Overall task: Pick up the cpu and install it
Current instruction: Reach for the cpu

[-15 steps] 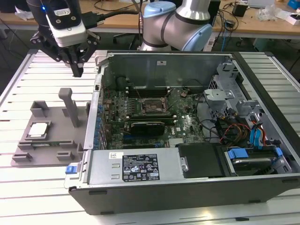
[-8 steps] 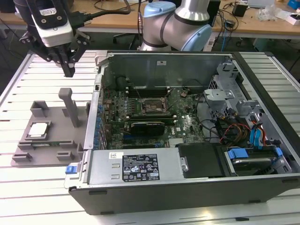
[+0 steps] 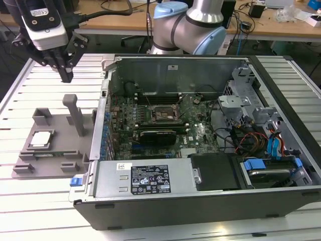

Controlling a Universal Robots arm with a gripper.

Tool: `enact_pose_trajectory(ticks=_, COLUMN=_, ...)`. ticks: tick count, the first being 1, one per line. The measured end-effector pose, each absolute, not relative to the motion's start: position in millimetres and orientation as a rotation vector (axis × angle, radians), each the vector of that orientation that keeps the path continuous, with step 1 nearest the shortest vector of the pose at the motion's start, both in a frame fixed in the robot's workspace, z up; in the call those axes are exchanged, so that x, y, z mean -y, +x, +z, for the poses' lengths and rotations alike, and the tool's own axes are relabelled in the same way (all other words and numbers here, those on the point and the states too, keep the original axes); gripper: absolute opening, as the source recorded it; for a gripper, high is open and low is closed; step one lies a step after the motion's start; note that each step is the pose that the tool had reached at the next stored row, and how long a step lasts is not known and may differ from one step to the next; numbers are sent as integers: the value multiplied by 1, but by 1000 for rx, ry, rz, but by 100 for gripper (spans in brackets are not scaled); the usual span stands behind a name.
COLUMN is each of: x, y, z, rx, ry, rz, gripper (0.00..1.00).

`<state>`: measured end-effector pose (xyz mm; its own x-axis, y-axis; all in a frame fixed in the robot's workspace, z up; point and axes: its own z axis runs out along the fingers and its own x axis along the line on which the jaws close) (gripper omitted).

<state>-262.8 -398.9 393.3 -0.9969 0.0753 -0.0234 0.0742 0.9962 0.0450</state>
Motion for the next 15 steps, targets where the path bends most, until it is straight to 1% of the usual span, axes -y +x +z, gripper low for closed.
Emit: enact_pose_trajectory(ticks=15, x=399, y=-284, z=393, rx=-3114, ry=117, rz=69, gripper=11)
